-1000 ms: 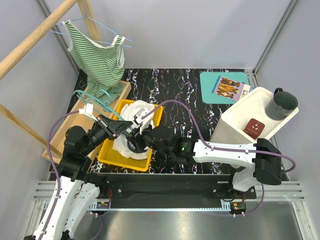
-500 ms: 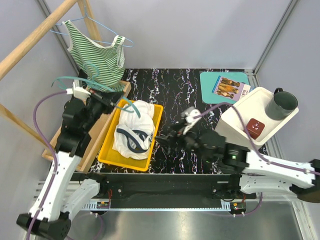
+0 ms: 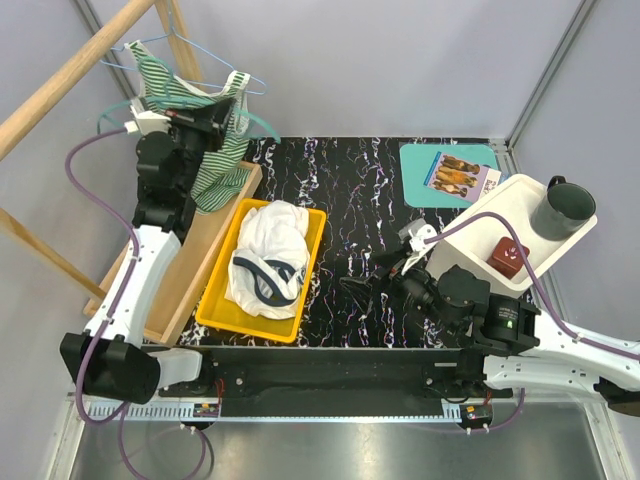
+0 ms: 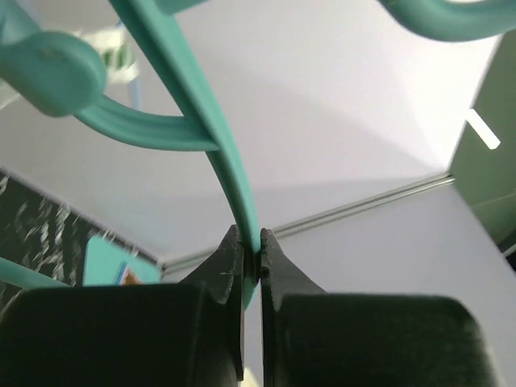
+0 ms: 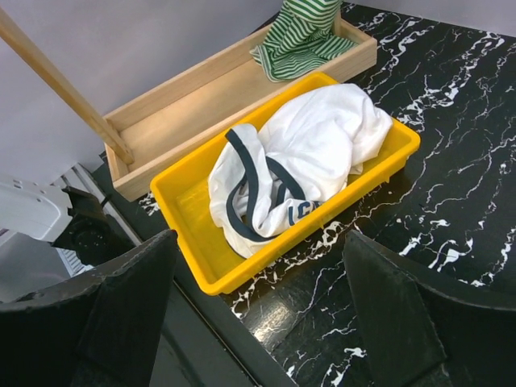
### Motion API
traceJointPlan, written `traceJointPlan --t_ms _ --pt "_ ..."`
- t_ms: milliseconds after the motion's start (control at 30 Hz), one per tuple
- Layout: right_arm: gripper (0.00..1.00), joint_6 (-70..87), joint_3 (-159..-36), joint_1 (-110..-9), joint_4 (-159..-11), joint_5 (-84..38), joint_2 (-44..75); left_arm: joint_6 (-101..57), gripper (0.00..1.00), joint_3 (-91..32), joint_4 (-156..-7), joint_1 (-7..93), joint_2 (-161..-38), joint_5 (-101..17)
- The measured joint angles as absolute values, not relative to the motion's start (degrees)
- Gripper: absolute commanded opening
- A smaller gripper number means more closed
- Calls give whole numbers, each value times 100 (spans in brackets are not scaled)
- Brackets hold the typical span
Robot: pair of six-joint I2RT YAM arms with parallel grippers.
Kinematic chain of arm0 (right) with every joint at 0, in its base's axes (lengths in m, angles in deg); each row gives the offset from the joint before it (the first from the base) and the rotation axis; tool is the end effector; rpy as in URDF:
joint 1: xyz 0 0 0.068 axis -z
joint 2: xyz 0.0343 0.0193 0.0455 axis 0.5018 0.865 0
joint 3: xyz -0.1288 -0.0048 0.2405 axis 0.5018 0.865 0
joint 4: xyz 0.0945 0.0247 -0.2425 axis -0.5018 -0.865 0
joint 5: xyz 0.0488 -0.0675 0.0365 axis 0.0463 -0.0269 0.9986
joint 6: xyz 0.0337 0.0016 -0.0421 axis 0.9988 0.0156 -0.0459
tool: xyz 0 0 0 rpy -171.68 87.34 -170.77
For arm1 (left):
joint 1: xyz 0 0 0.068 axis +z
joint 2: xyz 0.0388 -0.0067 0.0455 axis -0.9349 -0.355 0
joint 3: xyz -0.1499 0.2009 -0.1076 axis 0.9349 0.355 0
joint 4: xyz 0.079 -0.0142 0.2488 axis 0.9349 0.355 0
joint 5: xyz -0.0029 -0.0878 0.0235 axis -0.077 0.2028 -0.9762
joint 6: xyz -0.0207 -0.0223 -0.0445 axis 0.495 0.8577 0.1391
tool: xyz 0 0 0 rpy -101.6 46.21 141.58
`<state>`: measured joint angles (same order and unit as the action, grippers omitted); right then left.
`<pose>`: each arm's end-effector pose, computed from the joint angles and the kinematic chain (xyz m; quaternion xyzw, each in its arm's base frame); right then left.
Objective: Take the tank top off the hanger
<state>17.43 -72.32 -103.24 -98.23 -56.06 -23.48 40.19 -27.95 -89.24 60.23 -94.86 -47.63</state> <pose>0.0622 0.1527 0.3740 -0.2205 0.7034 0.3433 0.5820 0.2825 -0.0462 0.4410 -0.3308 0.5528 -0.5157 0.5649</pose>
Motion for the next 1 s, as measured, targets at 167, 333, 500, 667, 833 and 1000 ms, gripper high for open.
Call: traceJointPlan --t_ms 167,333,500,667,833,1000 --pt "91 1592 -7235 -10324 -9947 -5693 -2339 4467 0 -3269 -9706 6386 -9680 -4769" --pt "91 1419 -7270 -10324 -9971 -5702 -2269 4873 0 -3676 -9744 6740 -9894 -4809" --pt "91 1332 -7329 -10324 -9969 -5704 -2197 5101 0 -3724 -9702 6891 -9918 -4872" --pt "91 1330 -7337 -10324 -9967 -5702 -2136 5203 0 -3757 -9300 7061 -9873 -5012" --pt "91 1330 -7350 -10324 -9967 -5697 -2042 5352 0 -3757 -8657 7153 -9765 -5235" --pt "92 1330 -7407 -10324 -9965 -5693 -1950 5348 28 -3787 -8476 7210 -9731 -5224"
